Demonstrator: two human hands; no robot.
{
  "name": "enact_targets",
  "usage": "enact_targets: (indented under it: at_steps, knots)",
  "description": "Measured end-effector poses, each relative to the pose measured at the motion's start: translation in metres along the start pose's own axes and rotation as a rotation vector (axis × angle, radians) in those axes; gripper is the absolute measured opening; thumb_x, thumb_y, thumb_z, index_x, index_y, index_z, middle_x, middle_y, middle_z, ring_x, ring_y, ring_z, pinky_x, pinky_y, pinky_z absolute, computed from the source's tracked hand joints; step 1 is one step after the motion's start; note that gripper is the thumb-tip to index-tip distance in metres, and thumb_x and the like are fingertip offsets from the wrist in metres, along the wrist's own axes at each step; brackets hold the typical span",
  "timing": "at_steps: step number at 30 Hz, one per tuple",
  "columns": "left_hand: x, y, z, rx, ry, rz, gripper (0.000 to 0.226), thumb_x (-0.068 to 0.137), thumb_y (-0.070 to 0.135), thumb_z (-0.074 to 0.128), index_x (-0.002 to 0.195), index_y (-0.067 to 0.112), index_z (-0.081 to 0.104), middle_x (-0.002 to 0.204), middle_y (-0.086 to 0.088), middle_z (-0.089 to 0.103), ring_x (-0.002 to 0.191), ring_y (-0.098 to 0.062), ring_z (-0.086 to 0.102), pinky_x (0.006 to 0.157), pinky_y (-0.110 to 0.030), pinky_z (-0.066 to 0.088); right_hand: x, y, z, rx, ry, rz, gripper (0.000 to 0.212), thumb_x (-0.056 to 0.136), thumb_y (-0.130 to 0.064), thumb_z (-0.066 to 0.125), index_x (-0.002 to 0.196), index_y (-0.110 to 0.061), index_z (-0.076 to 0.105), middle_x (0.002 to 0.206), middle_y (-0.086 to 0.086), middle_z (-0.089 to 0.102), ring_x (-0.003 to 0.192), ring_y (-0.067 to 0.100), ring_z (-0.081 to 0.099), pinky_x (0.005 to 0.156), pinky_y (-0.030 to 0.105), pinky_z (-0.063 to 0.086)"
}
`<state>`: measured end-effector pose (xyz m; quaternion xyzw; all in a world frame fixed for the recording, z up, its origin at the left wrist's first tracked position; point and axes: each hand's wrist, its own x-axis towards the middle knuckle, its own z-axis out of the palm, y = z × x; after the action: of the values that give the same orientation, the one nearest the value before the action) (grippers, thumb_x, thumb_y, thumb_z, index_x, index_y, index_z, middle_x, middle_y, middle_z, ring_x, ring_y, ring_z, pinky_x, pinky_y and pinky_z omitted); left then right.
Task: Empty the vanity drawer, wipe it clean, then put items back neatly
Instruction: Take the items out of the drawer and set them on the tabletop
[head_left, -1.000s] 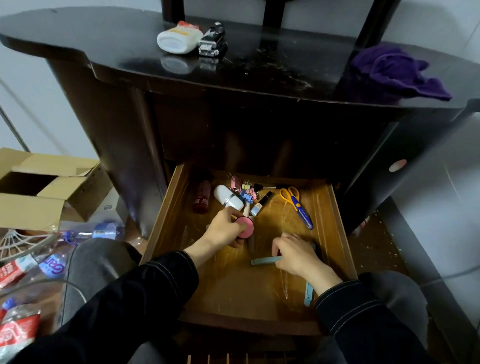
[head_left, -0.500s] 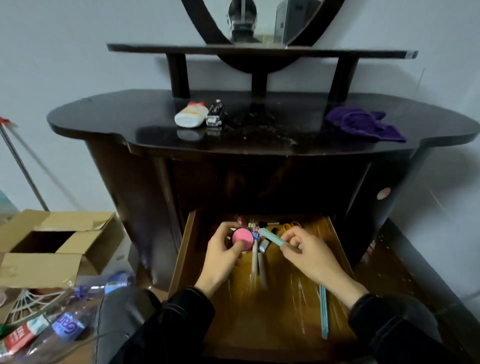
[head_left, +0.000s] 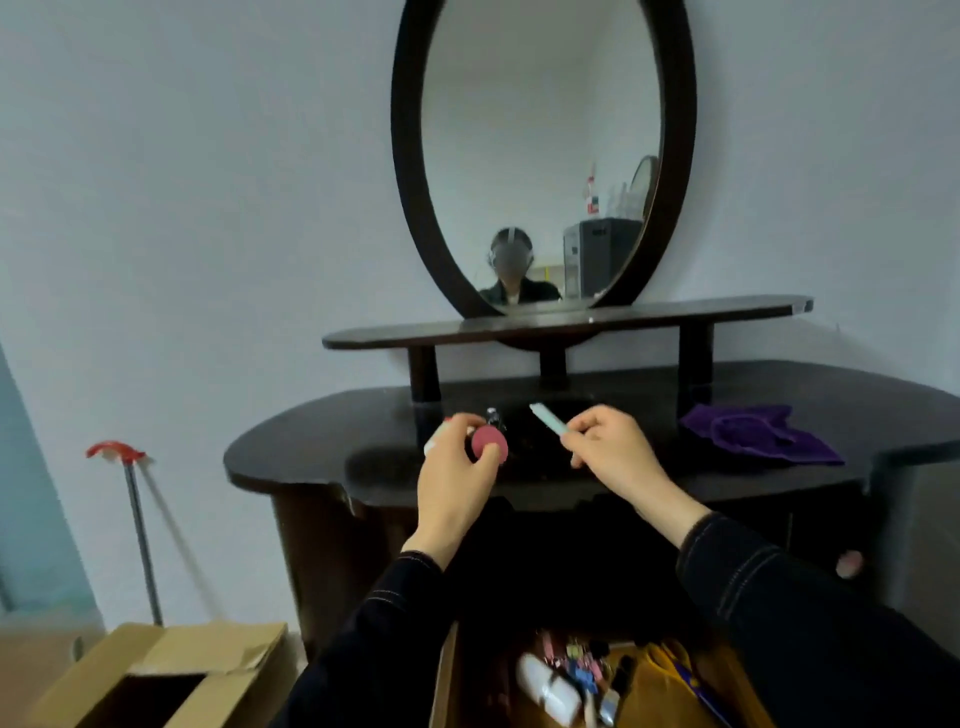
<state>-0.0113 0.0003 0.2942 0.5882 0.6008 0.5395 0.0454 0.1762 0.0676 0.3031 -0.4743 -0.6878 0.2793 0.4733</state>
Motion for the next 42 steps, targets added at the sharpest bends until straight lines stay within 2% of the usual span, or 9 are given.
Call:
enact_targets:
  at_steps: [5,10,15,17,20,27,33,39,42]
  knots:
    - [0.025,-0.024,0.013,0.204,-0.046,-0.086,0.016,0.084,0.037,0.056,0.1,0.04,0.055,0.109,0.014,0.062,0.086,-0.011,0.061,0.067,-0.029,0.043,0.044,0.026,0.017,0.133,0.004,0.195,0.018,0.086,-0.024,0.066,0.103,-0.022,0.063,0.065,-0.006,0.074,0.052,0.009,0.063,0.049,0.028,0.052]
    - [0.023,-0.028,0.022,0.347,-0.026,-0.054,0.028,0.087,0.042,0.057,0.112,0.032,0.057,0.111,0.016,0.051,0.084,-0.012,0.053,0.062,-0.025,0.034,0.059,0.026,0.023,0.083,-0.044,0.184,0.038,0.083,-0.027,0.068,0.118,-0.029,0.053,0.097,-0.004,0.069,0.081,0.018,0.073,0.082,0.045,0.062]
    - [0.021,-0.029,0.021,0.438,-0.08,-0.041,0.057,0.087,0.053,0.061,0.137,0.029,0.047,0.135,0.006,0.046,0.097,-0.017,0.058,0.071,-0.028,0.039,0.053,0.021,0.019,0.32,-0.219,0.104,0.038,0.087,-0.01,0.068,0.122,-0.024,0.062,0.122,0.0,0.065,0.105,0.005,0.062,0.076,0.021,0.054]
    - [0.021,-0.029,0.02,0.456,-0.088,-0.035,0.063,0.086,0.054,0.063,0.141,0.029,0.044,0.137,0.006,0.045,0.102,-0.018,0.059,0.071,-0.028,0.038,0.048,0.023,0.02,0.22,-0.252,0.03,0.033,0.085,-0.007,0.071,0.114,-0.024,0.068,0.121,-0.003,0.066,0.115,0.009,0.062,0.088,0.02,0.05]
    - [0.019,-0.027,0.023,0.484,-0.063,-0.035,0.051,0.086,0.047,0.063,0.132,0.028,0.052,0.132,0.007,0.049,0.101,-0.019,0.061,0.071,-0.027,0.036,0.041,0.024,0.022,-0.197,-0.34,-0.069,0.038,0.086,-0.025,0.072,0.123,-0.028,0.065,0.13,-0.01,0.054,0.124,0.014,0.053,0.102,0.033,0.046]
    - [0.016,-0.024,0.024,0.517,-0.049,0.038,0.035,0.086,0.049,0.059,0.115,0.03,0.059,0.114,0.014,0.057,0.099,-0.014,0.059,0.075,-0.031,0.047,0.038,0.019,0.039,-0.77,-0.076,-0.134,0.036,0.102,-0.037,0.052,0.133,-0.019,0.057,0.133,0.007,0.05,0.116,0.026,0.052,0.089,0.037,0.048]
    - [0.016,-0.026,0.023,0.521,-0.04,0.062,0.035,0.086,0.051,0.057,0.115,0.031,0.057,0.112,0.014,0.058,0.101,-0.014,0.059,0.075,-0.031,0.045,0.047,0.018,0.045,-0.649,-0.39,-0.216,0.063,0.097,-0.051,0.05,0.155,-0.036,0.029,0.15,0.002,0.047,0.136,0.028,0.043,0.097,0.043,0.043]
    - [0.005,-0.03,0.026,0.544,0.064,0.094,0.057,0.084,0.049,0.062,0.135,0.029,0.047,0.128,0.005,0.055,0.106,-0.021,0.06,0.072,-0.031,0.044,0.033,0.022,0.026,-0.26,-0.218,-0.013,0.057,0.092,-0.039,0.061,0.146,-0.029,0.045,0.135,-0.004,0.061,0.123,0.018,0.058,0.096,0.034,0.048]
    - [-0.009,-0.029,0.028,0.572,0.173,0.097,0.068,0.084,0.041,0.063,0.144,0.018,0.042,0.131,-0.008,0.055,0.108,-0.029,0.059,0.078,-0.038,0.045,0.003,0.023,0.014,-0.336,-0.013,-0.016,0.033,0.094,-0.035,0.055,0.125,-0.027,0.061,0.106,-0.015,0.066,0.092,0.01,0.061,0.072,0.031,0.047]
